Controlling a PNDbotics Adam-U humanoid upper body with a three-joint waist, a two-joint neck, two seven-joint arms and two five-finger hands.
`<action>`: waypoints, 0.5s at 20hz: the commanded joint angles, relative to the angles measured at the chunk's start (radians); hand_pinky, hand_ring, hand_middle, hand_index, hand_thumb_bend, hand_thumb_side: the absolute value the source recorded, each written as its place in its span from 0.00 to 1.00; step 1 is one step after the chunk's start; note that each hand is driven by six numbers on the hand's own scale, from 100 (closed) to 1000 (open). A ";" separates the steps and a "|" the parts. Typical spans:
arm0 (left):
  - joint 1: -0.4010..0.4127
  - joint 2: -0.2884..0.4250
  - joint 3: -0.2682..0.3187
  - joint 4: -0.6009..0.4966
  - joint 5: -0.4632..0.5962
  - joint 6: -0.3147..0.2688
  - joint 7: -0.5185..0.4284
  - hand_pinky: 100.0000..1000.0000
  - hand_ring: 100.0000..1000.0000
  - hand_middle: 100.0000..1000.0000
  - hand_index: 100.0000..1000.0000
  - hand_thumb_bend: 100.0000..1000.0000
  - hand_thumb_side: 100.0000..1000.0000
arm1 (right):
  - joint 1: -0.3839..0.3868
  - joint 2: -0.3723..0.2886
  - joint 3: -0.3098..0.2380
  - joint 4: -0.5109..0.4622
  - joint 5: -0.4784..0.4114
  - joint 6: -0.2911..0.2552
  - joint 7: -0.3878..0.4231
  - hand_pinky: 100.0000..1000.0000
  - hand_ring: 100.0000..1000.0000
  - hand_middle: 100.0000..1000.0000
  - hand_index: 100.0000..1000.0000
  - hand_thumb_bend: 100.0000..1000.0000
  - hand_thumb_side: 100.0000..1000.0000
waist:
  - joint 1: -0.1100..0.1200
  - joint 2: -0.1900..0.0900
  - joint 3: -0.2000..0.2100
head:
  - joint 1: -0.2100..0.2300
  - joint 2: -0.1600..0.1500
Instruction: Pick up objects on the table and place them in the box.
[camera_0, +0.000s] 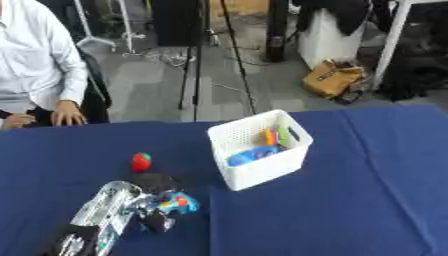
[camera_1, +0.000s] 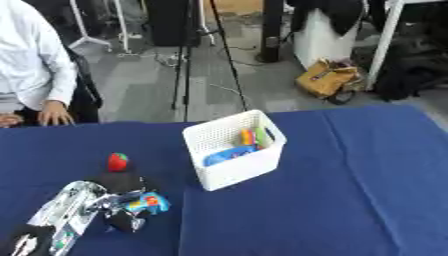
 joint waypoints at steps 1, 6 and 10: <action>-0.022 0.007 0.012 -0.015 -0.006 0.005 -0.006 0.48 0.68 0.78 0.91 0.00 0.16 | -0.012 -0.020 -0.004 -0.010 0.000 -0.004 0.002 0.82 0.82 0.59 0.68 0.00 0.70 | -0.007 -0.016 0.001 | 0.002 -0.012; -0.026 0.005 0.014 -0.019 -0.011 0.006 -0.008 0.44 0.65 0.75 0.85 0.00 0.16 | -0.014 -0.021 -0.005 -0.010 0.000 -0.003 0.002 0.82 0.82 0.59 0.68 0.00 0.69 | -0.007 -0.015 -0.001 | 0.002 -0.013; -0.030 0.003 0.017 -0.023 -0.016 0.004 -0.005 0.43 0.63 0.74 0.80 0.00 0.16 | -0.014 -0.021 -0.005 -0.010 0.000 -0.002 0.002 0.82 0.82 0.59 0.68 0.00 0.69 | -0.006 -0.015 -0.002 | 0.002 -0.014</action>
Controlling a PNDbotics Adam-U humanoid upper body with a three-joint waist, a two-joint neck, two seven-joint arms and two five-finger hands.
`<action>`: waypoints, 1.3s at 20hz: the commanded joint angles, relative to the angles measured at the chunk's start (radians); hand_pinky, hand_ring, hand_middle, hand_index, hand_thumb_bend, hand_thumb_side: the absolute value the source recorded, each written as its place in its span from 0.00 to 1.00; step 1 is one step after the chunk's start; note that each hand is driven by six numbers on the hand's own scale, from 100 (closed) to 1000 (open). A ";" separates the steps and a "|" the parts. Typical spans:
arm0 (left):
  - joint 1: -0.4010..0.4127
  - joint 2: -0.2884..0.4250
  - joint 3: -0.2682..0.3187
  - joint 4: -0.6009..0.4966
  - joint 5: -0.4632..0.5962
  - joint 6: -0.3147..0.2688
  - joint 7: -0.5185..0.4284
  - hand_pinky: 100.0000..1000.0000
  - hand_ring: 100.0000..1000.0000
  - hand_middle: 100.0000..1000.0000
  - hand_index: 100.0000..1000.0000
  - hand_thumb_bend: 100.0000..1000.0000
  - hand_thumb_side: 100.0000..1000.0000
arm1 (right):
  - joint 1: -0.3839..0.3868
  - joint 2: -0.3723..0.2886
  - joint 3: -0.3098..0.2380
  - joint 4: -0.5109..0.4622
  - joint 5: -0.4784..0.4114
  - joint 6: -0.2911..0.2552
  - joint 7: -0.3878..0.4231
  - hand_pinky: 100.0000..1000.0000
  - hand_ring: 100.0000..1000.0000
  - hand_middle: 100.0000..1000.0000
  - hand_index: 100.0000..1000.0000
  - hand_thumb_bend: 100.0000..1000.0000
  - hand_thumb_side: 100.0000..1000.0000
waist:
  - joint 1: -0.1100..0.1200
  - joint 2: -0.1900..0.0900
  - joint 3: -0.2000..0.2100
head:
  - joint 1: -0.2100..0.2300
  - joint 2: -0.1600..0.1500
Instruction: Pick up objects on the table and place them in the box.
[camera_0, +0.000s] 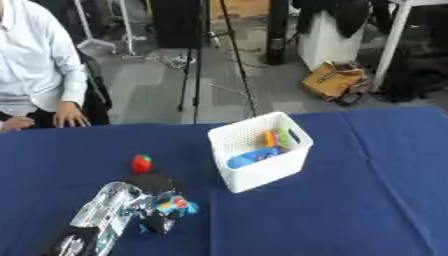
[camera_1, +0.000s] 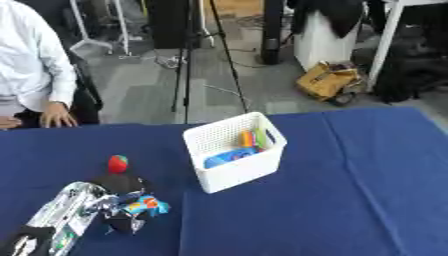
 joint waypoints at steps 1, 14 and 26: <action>-0.024 0.002 0.014 -0.025 -0.009 -0.001 0.004 0.43 0.63 0.74 0.80 0.00 0.16 | -0.014 -0.021 -0.005 -0.010 0.000 -0.002 0.002 0.82 0.82 0.59 0.68 0.00 0.69 | -0.006 -0.016 -0.001 | 0.002 -0.010; -0.077 -0.030 0.027 -0.045 -0.035 -0.002 -0.003 0.38 0.57 0.66 0.66 0.00 0.17 | -0.013 -0.021 -0.005 -0.010 -0.002 -0.002 0.002 0.82 0.82 0.59 0.68 0.00 0.68 | -0.007 -0.019 -0.003 | 0.003 -0.009; -0.146 -0.054 0.024 -0.040 -0.063 -0.002 -0.059 0.30 0.55 0.62 0.63 0.00 0.16 | -0.011 -0.024 -0.002 -0.010 0.000 0.002 0.002 0.82 0.82 0.59 0.68 0.00 0.68 | -0.001 -0.025 -0.005 | 0.002 -0.001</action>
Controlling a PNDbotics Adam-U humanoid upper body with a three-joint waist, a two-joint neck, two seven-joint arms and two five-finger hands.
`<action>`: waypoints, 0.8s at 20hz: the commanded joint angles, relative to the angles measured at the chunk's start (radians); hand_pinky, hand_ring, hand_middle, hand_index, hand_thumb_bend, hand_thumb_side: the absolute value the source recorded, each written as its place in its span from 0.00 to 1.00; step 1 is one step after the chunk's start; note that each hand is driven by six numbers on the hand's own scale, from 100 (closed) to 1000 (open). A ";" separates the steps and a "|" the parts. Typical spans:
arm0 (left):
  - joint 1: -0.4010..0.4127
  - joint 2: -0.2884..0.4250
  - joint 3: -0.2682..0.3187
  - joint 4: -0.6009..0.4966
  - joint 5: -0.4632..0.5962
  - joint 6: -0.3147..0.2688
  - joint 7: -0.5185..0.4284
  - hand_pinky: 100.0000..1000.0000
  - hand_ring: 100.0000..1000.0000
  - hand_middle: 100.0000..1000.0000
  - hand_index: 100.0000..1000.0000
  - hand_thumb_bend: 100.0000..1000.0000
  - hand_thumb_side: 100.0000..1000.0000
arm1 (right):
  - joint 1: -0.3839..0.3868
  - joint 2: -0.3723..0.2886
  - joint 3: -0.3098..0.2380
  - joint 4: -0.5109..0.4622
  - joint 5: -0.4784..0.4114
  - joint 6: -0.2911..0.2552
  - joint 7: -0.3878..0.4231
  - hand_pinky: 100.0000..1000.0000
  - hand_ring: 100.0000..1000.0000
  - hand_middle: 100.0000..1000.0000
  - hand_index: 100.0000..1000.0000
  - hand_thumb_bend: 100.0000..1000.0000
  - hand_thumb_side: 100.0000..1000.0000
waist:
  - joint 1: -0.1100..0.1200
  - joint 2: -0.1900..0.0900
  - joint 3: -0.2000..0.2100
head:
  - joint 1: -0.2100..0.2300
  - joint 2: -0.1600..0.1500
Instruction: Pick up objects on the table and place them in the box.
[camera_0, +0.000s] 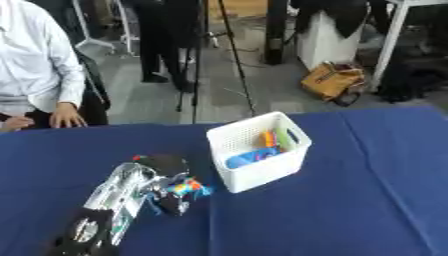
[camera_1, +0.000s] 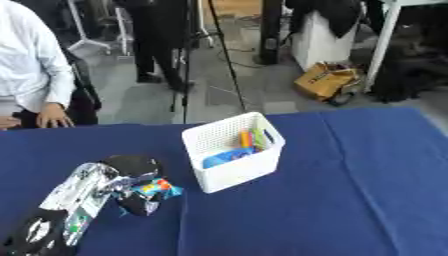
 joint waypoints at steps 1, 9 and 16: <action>-0.040 0.003 0.005 -0.013 -0.017 0.000 -0.016 0.30 0.55 0.62 0.63 0.00 0.16 | -0.008 -0.024 -0.002 -0.010 0.000 0.000 0.001 0.82 0.82 0.59 0.68 0.00 0.68 | -0.004 -0.024 0.000 | 0.001 0.000; -0.072 0.007 0.000 0.006 -0.040 0.002 -0.052 0.30 0.55 0.61 0.62 0.00 0.16 | -0.006 -0.026 -0.001 -0.010 -0.001 0.000 0.001 0.82 0.82 0.59 0.68 0.00 0.67 | -0.003 -0.027 0.001 | 0.001 0.006; -0.136 0.012 -0.012 0.033 -0.077 -0.002 -0.085 0.32 0.56 0.61 0.62 0.00 0.16 | -0.004 -0.029 0.001 -0.010 0.000 0.001 0.001 0.82 0.82 0.59 0.68 0.00 0.67 | -0.001 -0.033 0.003 | 0.002 0.009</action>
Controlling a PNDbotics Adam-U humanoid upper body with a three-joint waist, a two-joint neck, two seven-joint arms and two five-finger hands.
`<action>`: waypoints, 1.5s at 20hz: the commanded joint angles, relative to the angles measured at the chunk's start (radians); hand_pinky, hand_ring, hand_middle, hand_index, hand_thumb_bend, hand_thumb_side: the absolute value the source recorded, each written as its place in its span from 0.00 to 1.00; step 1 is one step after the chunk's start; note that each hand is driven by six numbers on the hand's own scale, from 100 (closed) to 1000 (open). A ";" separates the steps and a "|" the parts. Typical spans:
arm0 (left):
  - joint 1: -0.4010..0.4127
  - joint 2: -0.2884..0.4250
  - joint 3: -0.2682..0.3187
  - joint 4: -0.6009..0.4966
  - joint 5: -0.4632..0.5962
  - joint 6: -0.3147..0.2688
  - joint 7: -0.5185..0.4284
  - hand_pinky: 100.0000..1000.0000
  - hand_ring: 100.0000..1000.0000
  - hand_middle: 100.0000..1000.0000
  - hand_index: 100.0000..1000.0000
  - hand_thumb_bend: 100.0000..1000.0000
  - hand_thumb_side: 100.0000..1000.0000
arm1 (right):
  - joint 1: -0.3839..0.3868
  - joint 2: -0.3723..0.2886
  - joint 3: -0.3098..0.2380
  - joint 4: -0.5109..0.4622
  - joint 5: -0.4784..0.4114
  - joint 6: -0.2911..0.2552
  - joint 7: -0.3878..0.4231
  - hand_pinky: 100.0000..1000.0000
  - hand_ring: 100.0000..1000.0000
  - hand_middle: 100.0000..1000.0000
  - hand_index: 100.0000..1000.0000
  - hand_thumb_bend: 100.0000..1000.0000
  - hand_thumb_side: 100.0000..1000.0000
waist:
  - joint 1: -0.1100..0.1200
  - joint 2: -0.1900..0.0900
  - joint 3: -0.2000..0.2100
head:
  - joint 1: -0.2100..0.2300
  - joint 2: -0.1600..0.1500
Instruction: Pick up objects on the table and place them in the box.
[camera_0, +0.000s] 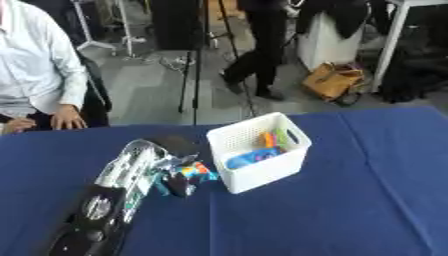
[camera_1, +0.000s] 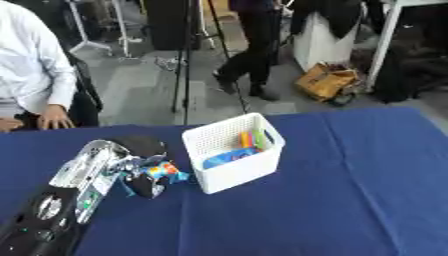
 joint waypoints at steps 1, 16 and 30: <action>-0.049 0.017 -0.006 0.003 -0.020 -0.003 -0.015 0.33 0.56 0.61 0.62 0.00 0.15 | -0.007 -0.030 -0.004 -0.010 0.000 0.000 0.000 0.82 0.82 0.59 0.68 0.00 0.67 | -0.002 -0.025 0.000 | 0.002 0.009; -0.161 0.034 -0.013 0.034 -0.065 -0.006 -0.034 0.34 0.57 0.62 0.62 0.00 0.12 | 0.002 -0.040 -0.001 -0.010 0.002 0.002 0.000 0.82 0.82 0.59 0.68 0.00 0.67 | 0.008 -0.044 0.002 | -0.006 0.026; -0.189 0.034 0.058 -0.008 -0.044 0.067 0.035 0.20 0.52 0.58 0.61 0.00 0.17 | 0.007 -0.040 -0.001 -0.010 0.003 0.005 0.000 0.82 0.82 0.59 0.68 0.00 0.66 | 0.007 -0.050 0.004 | -0.016 0.023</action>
